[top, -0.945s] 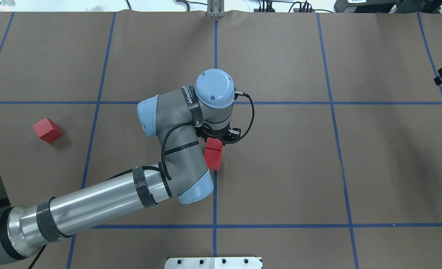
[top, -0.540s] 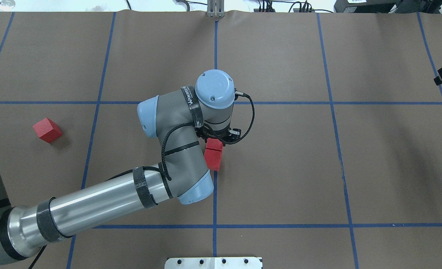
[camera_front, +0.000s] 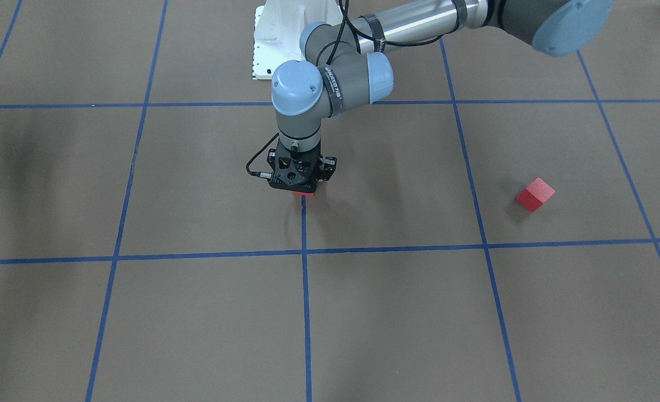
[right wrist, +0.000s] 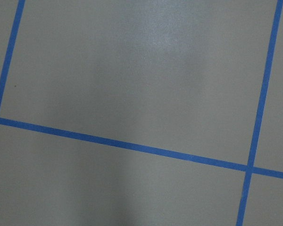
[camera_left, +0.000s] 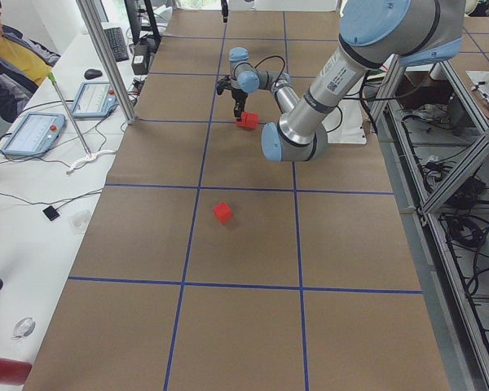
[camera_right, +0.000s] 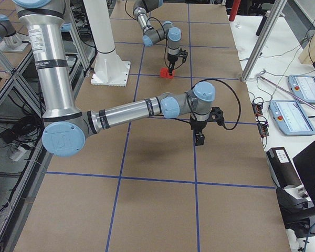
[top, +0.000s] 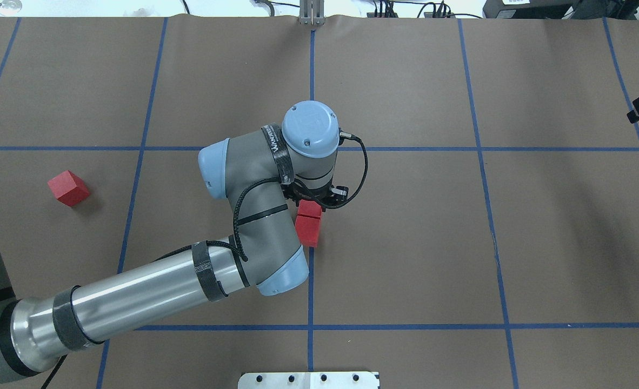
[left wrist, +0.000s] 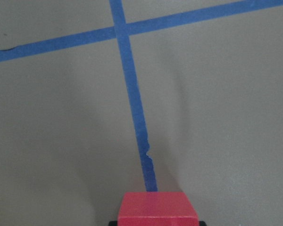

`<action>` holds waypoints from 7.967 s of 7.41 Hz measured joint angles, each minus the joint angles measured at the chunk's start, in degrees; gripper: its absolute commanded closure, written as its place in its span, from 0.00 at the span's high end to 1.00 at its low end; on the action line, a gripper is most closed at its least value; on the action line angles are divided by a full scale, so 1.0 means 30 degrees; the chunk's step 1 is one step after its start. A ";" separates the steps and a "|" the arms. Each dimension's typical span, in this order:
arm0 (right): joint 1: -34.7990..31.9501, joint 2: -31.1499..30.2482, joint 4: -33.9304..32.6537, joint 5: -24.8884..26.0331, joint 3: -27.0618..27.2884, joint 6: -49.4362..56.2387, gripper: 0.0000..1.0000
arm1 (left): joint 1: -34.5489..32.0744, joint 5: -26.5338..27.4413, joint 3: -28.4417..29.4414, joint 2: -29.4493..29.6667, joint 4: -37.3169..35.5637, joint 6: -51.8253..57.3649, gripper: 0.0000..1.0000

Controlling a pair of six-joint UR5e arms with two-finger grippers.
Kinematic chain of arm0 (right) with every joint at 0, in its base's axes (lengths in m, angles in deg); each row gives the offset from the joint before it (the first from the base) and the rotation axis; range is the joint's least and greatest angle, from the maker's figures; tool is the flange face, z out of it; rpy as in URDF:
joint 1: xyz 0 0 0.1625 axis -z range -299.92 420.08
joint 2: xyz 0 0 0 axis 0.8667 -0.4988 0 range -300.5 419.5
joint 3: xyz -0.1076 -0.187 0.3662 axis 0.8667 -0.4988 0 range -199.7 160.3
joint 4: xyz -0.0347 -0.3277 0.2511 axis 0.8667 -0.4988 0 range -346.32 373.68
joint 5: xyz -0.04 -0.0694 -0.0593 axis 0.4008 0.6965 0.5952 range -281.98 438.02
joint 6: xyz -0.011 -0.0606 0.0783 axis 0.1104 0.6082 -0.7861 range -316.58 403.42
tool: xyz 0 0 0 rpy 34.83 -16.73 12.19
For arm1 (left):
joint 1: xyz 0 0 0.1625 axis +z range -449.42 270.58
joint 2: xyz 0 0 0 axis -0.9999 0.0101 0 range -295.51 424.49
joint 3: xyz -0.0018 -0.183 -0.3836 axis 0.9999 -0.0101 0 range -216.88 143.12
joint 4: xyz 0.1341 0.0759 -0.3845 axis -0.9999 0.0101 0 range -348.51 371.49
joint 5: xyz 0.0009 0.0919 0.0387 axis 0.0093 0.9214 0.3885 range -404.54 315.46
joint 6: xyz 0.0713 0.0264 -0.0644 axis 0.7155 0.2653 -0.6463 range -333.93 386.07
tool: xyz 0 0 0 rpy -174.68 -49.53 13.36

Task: Form red blocks into L shape at center
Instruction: 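Lower the red cube against the center cube's far side and adjust, then open the left gripper and withdraw it from the cube pair, then move the left gripper to the far red cube and grasp it, then carry the red cube with the left gripper toward the cube pair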

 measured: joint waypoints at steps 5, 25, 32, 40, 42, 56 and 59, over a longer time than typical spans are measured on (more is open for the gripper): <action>-0.0004 0.0017 0.0022 0.0000 0.0001 -0.0001 0.99 | 0.0022 0.0023 0.0001 -0.0009 -0.0004 0.0033 0.50; -0.0005 -0.0033 0.0012 0.0000 -0.0026 -0.0088 0.99 | -0.6984 -0.3388 -0.8339 -1.1293 0.0076 1.2666 1.00; -0.0005 -0.0041 0.0013 0.0000 0.0057 -0.0121 0.99 | -0.9472 -0.4674 -0.6848 -1.6559 0.7059 2.1032 1.00; -0.0004 -0.0042 0.0007 0.0000 0.0033 -0.0033 0.99 | -0.8297 -0.4686 -0.5939 -1.6476 0.7617 1.9191 0.64; -0.0004 -0.0042 0.0001 0.0000 0.0054 -0.0035 0.99 | -0.8222 -0.4771 -0.5910 -1.6474 0.7585 1.9211 0.00; -0.3208 -0.3231 -0.0001 -0.0057 0.0035 0.2267 0.99 | -0.5318 -0.5681 -0.6836 -0.9498 0.7410 2.3282 0.00; -0.5707 -0.5674 0.0000 -0.0062 0.0040 0.3201 0.99 | -0.4609 -0.4236 -0.6282 -0.8507 0.6979 2.5324 0.00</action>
